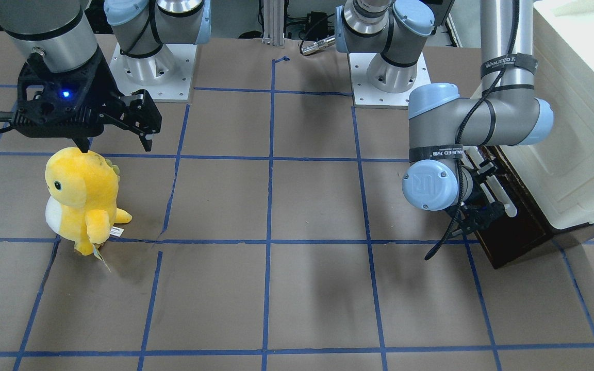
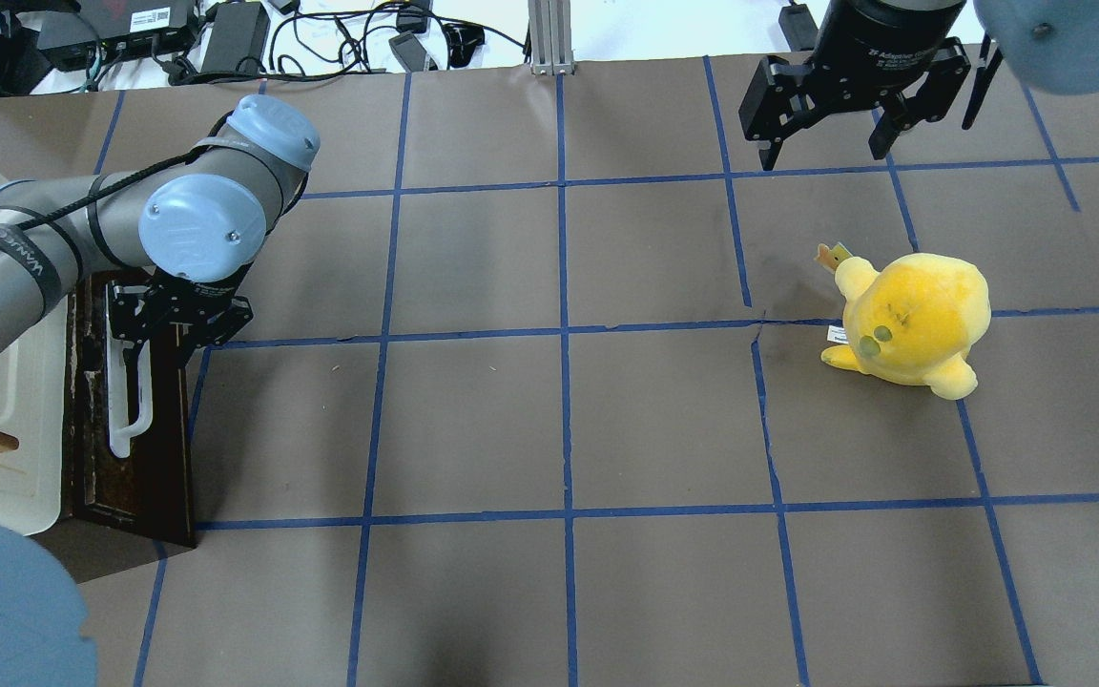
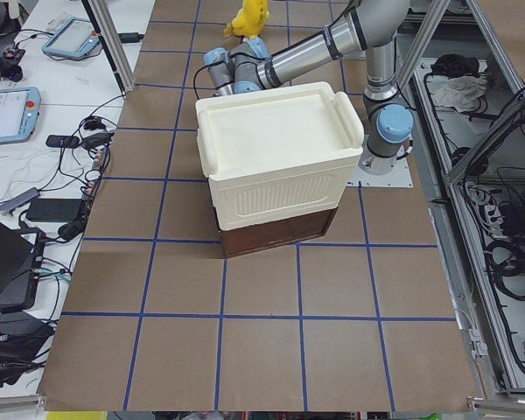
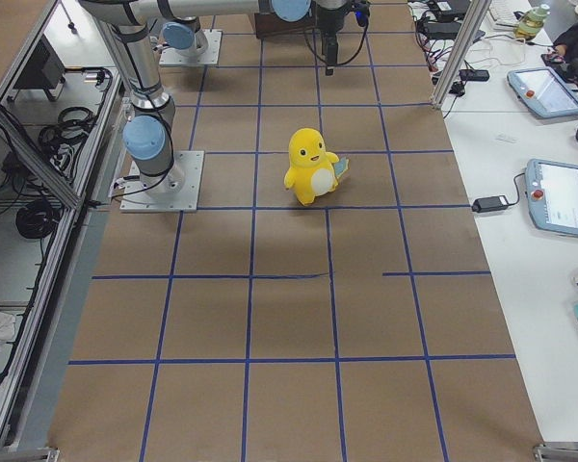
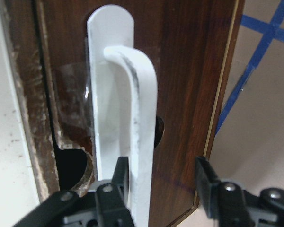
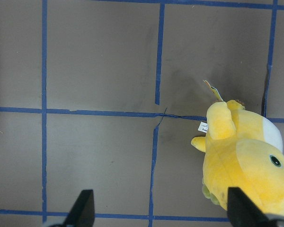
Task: Pull drawer sideways
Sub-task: 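Close the left gripper on the white handle bar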
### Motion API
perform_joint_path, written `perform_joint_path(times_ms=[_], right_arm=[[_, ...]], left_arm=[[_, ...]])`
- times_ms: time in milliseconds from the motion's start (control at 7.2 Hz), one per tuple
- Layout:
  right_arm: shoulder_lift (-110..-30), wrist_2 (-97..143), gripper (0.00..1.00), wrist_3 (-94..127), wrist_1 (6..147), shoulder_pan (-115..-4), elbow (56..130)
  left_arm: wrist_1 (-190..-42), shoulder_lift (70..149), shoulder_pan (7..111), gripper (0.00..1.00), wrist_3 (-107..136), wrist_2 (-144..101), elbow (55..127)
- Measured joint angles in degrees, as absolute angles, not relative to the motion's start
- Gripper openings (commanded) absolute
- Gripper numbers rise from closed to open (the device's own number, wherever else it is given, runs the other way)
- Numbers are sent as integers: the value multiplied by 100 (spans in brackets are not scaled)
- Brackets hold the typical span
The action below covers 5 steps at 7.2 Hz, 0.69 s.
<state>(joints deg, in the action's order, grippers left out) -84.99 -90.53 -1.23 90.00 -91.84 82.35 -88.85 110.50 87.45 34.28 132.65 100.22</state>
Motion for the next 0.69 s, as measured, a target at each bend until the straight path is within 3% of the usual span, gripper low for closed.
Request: perform_joint_path(times_ms=[694], right_arm=[[-8499,-9054,100,-123,9000,-9185,8235]], left_arm=[[-8978,11041,8743,51,3434,13326,10025]])
